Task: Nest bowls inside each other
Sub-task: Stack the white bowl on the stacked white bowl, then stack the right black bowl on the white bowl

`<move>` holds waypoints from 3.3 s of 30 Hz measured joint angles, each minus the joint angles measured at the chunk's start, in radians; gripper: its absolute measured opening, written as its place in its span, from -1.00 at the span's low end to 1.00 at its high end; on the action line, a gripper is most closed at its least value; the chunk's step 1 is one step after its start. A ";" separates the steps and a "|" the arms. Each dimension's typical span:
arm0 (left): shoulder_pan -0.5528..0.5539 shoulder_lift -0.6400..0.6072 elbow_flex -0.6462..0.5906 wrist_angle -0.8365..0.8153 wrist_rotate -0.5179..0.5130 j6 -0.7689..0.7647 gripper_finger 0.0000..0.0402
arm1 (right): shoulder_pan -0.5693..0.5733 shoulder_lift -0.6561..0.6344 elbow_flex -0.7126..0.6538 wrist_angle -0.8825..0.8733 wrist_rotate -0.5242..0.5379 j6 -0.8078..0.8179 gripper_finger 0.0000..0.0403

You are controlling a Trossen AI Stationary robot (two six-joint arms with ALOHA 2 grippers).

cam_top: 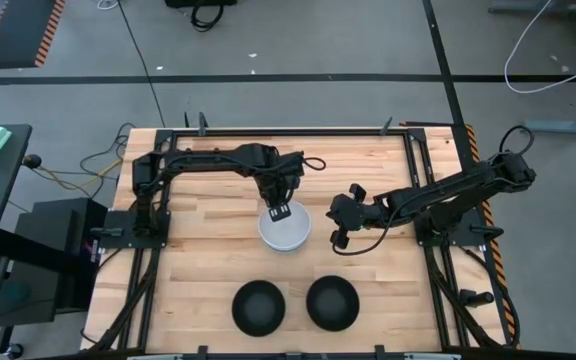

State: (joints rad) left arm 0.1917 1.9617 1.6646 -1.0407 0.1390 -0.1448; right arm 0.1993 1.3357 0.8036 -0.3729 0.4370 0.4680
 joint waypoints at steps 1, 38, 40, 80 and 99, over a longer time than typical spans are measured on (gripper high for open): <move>0.000 0.000 0.000 0.003 0.000 0.000 -0.92 | 0.000 0.000 0.000 0.000 0.000 0.000 -1.00; 0.000 -0.011 0.214 -0.114 0.041 0.060 -0.55 | 0.000 0.000 -0.001 -0.001 -0.054 0.029 -0.88; 0.013 -0.011 0.213 -0.113 0.039 0.083 -0.60 | 0.000 0.000 -0.001 -0.001 -0.054 0.029 -0.88; 0.014 -0.011 0.047 -0.035 0.127 0.051 -0.96 | 0.000 0.000 -0.001 -0.008 -0.052 0.019 -0.98; -0.028 -0.016 0.277 -0.273 0.139 0.051 -0.78 | 0.000 0.000 -0.001 -0.008 -0.147 0.078 -0.90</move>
State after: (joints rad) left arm 0.1635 1.9461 1.9414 -1.3142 0.2782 -0.0937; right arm 0.1993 1.3361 0.8028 -0.3809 0.2898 0.5460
